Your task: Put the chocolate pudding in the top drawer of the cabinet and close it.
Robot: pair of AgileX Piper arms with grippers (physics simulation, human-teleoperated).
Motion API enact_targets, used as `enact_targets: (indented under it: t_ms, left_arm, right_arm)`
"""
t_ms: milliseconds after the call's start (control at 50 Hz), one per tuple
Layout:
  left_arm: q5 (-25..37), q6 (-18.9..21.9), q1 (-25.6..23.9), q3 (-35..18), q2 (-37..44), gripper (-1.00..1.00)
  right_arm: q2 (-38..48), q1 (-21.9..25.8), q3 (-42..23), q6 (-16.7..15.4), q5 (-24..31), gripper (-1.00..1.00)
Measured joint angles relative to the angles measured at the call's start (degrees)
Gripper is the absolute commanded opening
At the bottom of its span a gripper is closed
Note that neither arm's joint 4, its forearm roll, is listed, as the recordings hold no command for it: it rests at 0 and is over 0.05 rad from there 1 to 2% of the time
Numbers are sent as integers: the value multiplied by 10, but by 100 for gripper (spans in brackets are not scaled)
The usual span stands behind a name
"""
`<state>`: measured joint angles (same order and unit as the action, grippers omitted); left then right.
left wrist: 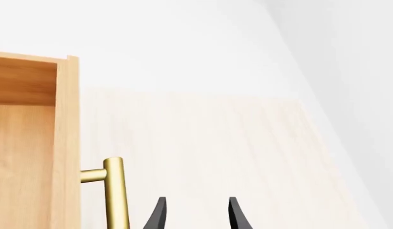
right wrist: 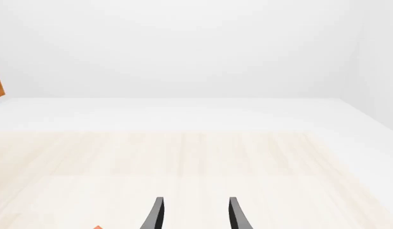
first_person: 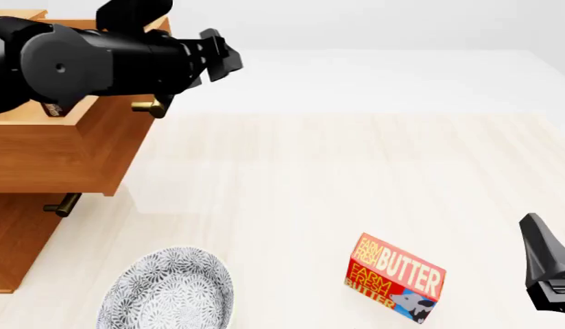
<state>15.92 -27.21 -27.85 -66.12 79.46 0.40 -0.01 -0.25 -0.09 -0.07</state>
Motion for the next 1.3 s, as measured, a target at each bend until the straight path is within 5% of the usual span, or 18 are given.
enact_targets:
  t_ms: [1300]
  left_arm:
    - [9, 46, 57, 13, -14, 100]
  right_arm:
    - [0, 0, 0, 0, 0, 100]
